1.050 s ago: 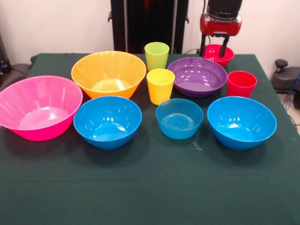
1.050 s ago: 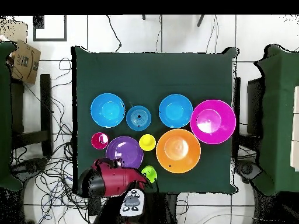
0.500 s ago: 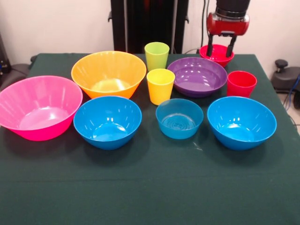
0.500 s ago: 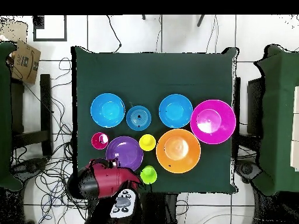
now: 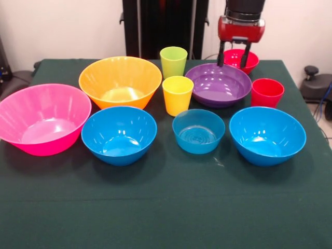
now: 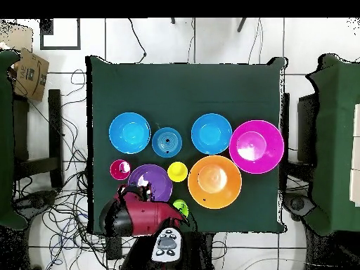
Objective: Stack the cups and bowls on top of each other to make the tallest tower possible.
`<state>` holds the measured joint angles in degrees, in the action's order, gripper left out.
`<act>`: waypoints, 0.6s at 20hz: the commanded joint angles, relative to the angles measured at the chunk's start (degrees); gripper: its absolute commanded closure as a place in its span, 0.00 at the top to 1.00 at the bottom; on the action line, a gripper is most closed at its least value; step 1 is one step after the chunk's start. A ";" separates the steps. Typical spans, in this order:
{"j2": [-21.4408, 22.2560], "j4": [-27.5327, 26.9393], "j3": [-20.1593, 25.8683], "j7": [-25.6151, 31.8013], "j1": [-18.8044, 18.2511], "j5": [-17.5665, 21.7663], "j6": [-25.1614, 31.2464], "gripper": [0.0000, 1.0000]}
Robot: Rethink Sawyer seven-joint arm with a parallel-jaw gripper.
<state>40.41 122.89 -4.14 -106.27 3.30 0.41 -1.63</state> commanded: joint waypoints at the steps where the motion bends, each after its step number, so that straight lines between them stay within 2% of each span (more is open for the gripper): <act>1: -1.99 2.23 1.87 -9.32 -0.78 2.52 -4.59 1.00; 6: -4.88 2.36 1.91 -9.78 -1.00 2.65 -8.41 1.00; 12: -4.66 3.06 2.10 -10.29 -0.33 1.40 -8.65 1.00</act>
<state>37.71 123.17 -4.59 -106.27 2.91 0.41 -8.57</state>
